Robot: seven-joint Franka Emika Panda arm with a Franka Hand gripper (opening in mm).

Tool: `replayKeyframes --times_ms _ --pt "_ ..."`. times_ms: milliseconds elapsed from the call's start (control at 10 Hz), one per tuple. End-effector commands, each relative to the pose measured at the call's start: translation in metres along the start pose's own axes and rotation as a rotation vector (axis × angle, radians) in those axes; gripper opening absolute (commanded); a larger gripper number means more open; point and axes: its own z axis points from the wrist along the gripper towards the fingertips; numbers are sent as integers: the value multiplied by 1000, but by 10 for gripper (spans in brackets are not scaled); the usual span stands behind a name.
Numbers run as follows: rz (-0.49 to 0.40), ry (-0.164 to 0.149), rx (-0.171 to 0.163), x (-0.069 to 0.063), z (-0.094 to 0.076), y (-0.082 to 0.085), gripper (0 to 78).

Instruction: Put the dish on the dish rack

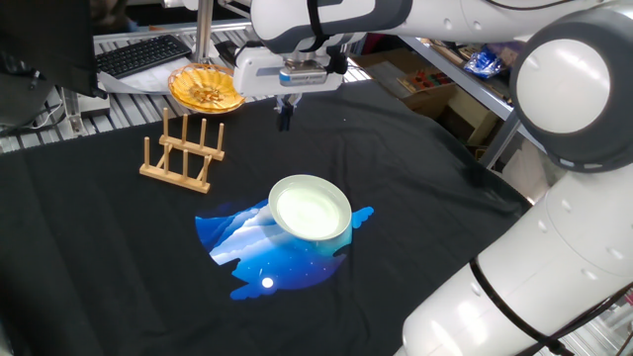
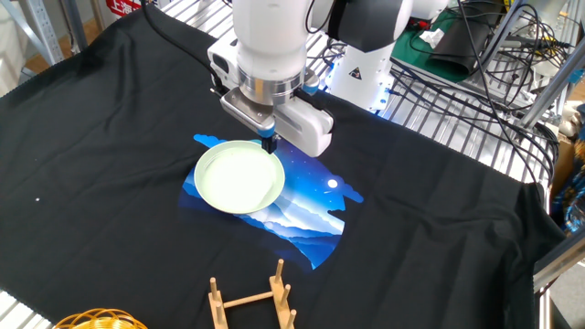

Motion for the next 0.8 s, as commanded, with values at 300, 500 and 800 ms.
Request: replayKeyframes --times_ms 300,500,800 --pt "20 29 5 -1 -3 0 0" --pt "30 31 6 -1 -3 0 0" --pt "25 29 3 -1 -3 0 0"
